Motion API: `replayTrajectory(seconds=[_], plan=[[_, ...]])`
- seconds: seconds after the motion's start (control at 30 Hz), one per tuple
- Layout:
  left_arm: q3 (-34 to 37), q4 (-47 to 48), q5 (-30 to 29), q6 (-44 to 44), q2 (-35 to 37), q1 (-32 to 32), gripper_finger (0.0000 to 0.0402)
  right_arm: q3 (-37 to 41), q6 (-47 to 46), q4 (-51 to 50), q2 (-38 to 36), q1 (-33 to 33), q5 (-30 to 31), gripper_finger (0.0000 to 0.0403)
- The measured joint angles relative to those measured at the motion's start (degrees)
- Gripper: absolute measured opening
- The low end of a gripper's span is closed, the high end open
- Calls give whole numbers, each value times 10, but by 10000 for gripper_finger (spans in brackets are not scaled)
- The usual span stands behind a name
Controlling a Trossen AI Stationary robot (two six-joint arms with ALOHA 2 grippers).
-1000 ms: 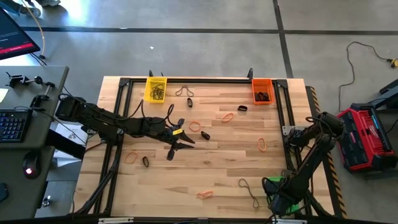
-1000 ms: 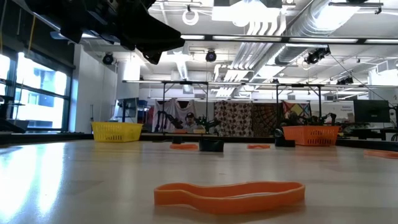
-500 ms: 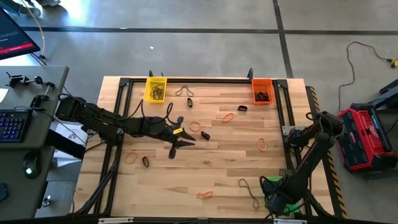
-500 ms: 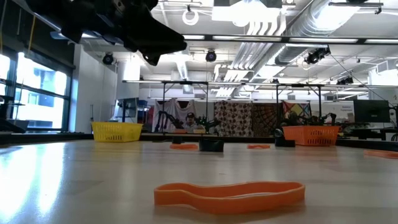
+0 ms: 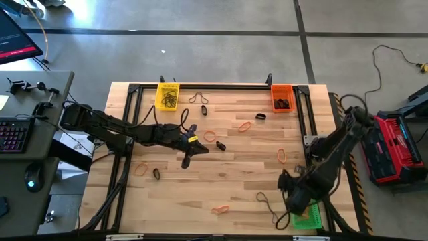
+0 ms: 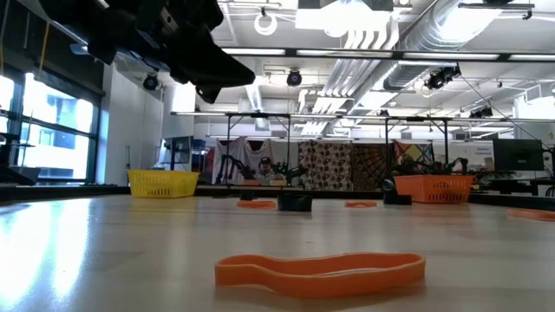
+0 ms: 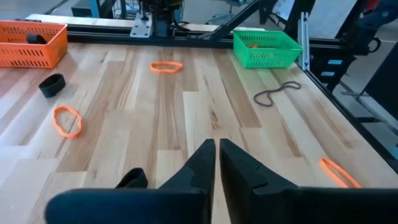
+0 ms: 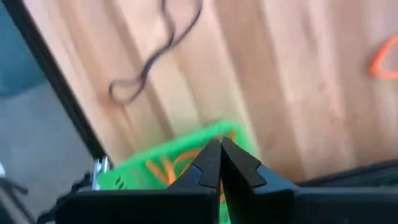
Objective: Sort rubber bands into baskets
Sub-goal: Put the black rubber band into the orange bin
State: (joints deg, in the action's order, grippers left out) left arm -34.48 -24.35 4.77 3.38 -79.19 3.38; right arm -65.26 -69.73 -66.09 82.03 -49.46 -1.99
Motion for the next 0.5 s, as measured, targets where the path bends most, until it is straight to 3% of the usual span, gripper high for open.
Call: replayTrajectory(seconds=[0.27, 0.5], plan=[[0, 4, 4, -39, 0, 0, 0, 65, 85, 50, -40, 85, 51, 0], [0, -53, 24, -56, 0, 0, 0, 194, 183, 337, -40, 179, 114, 0]])
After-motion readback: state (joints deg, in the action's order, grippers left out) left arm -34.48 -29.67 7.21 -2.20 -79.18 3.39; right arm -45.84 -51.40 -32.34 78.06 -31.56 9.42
